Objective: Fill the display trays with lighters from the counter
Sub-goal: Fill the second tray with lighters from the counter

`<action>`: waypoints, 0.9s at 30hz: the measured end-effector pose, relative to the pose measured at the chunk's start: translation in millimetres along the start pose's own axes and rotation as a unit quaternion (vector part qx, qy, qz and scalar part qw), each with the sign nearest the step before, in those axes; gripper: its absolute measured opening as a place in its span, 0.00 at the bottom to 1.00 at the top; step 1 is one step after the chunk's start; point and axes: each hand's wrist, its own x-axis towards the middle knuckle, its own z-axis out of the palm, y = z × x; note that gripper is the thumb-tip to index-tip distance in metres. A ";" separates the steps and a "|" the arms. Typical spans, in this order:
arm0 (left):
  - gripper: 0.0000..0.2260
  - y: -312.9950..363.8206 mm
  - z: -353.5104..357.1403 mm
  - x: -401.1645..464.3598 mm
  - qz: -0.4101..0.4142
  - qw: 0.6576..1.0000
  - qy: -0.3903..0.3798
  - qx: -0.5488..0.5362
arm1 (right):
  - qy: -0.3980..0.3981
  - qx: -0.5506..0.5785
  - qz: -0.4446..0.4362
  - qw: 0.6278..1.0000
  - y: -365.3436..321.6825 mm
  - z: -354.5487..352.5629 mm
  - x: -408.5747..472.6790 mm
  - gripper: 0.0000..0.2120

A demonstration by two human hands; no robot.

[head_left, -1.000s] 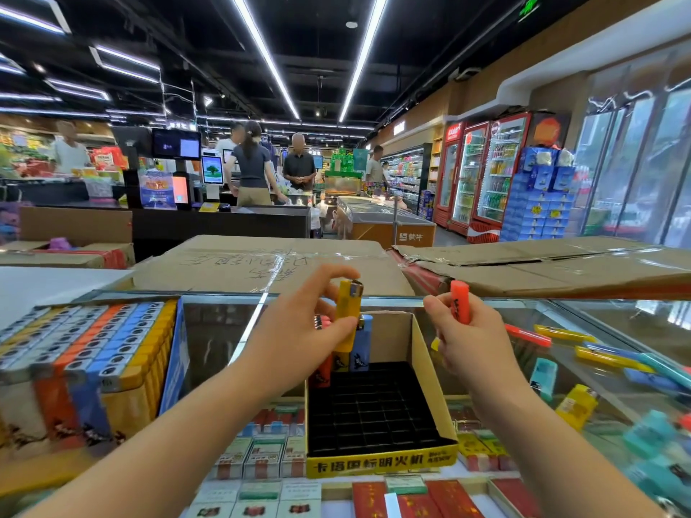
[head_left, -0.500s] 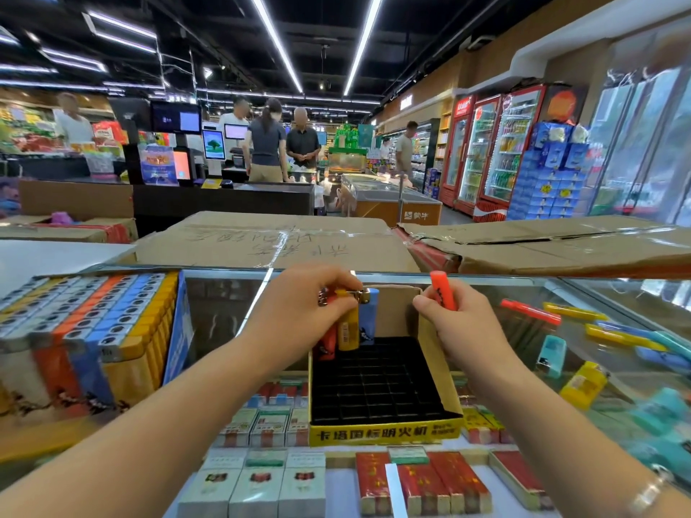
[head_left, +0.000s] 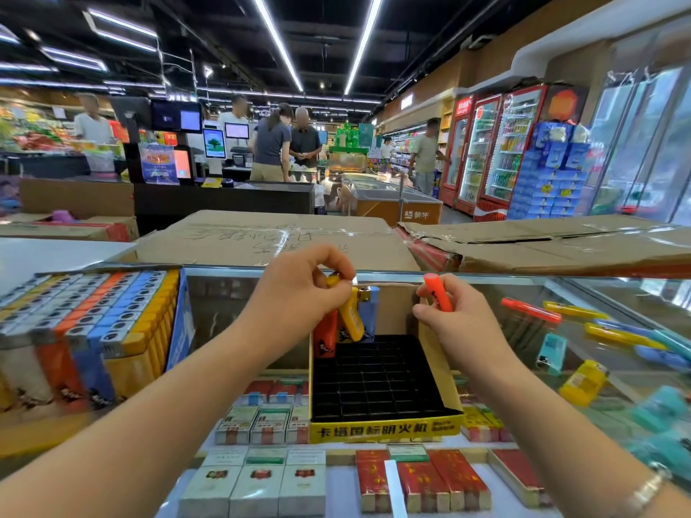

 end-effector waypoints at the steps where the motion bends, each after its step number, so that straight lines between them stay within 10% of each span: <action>1: 0.07 0.5 0.4 0.4 -0.001 1.000 -0.012 -0.002 | -0.002 -0.002 -0.002 1.000 -0.1 0.1 0.0 0.05; 27: 0.08 -8.5 4.8 -3.2 0.097 0.949 -0.047 0.296 | 0.005 -0.021 0.005 1.000 -6.0 0.7 -1.4 0.04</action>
